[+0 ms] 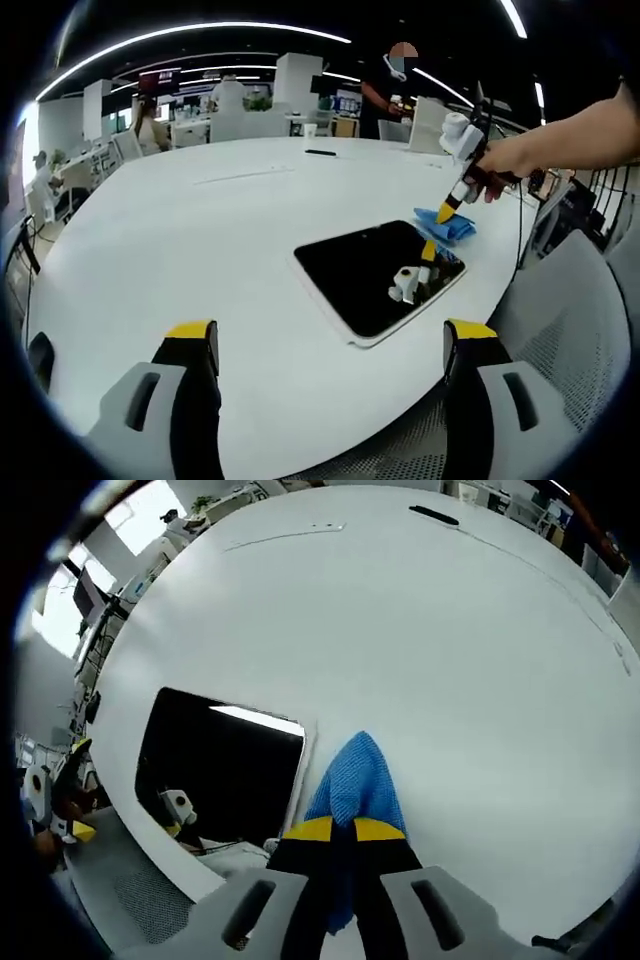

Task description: Wipe the mirror surface with the cleaning cloth until all visible marks leave the cleaned area.

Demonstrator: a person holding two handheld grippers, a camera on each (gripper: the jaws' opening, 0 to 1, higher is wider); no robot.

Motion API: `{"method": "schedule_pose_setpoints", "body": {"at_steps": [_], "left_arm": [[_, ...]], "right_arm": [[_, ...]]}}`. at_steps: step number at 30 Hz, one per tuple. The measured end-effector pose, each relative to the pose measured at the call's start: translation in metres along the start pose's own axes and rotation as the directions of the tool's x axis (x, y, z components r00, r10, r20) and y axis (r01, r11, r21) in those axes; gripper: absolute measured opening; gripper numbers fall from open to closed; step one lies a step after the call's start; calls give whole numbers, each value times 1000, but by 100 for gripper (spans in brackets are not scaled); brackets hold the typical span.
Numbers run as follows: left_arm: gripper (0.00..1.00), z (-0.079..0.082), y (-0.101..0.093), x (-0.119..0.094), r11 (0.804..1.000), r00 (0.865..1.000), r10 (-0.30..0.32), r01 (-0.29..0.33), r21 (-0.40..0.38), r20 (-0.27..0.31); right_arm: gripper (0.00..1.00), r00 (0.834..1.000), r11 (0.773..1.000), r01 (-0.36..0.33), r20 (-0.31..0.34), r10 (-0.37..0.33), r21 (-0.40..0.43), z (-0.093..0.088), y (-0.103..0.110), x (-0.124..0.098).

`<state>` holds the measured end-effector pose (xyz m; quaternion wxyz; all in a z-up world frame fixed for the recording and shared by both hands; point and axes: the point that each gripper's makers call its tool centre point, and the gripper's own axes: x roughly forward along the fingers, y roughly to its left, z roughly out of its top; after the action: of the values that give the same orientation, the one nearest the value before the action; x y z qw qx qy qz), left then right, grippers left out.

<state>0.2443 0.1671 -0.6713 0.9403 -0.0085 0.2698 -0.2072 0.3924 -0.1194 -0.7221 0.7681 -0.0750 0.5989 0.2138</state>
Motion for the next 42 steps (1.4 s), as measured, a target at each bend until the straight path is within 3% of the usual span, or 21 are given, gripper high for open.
{"method": "schedule_pose_setpoints", "body": {"at_steps": [6, 8, 12, 19, 24, 28, 42], "left_arm": [[92, 0, -1, 0, 1000, 1000, -3, 3, -1, -1], [92, 0, -1, 0, 1000, 1000, -4, 4, -4, -1], [92, -1, -2, 0, 1000, 1000, -7, 7, -1, -7], [92, -2, -2, 0, 1000, 1000, -9, 9, 4, -13], [92, -2, -2, 0, 1000, 1000, -10, 10, 0, -11], [91, -2, -3, 0, 1000, 1000, -17, 17, -1, -11], [91, -3, -5, 1, 1000, 999, -30, 30, -4, -15]], "right_arm": [[0, 999, 999, -48, 19, 48, 8, 25, 18, 0], [0, 1000, 1000, -11, 29, 11, 19, 32, 20, 5], [0, 1000, 1000, -19, 15, 19, 4, 37, 32, 17], [0, 1000, 1000, 3, -12, -3, -10, 39, 39, 36], [0, 1000, 1000, 17, -25, -18, -11, 38, 45, 38], [0, 999, 1000, -15, -28, 15, 17, 37, 58, 37], [0, 999, 999, -15, -42, 13, -48, 47, 102, 43]]}}
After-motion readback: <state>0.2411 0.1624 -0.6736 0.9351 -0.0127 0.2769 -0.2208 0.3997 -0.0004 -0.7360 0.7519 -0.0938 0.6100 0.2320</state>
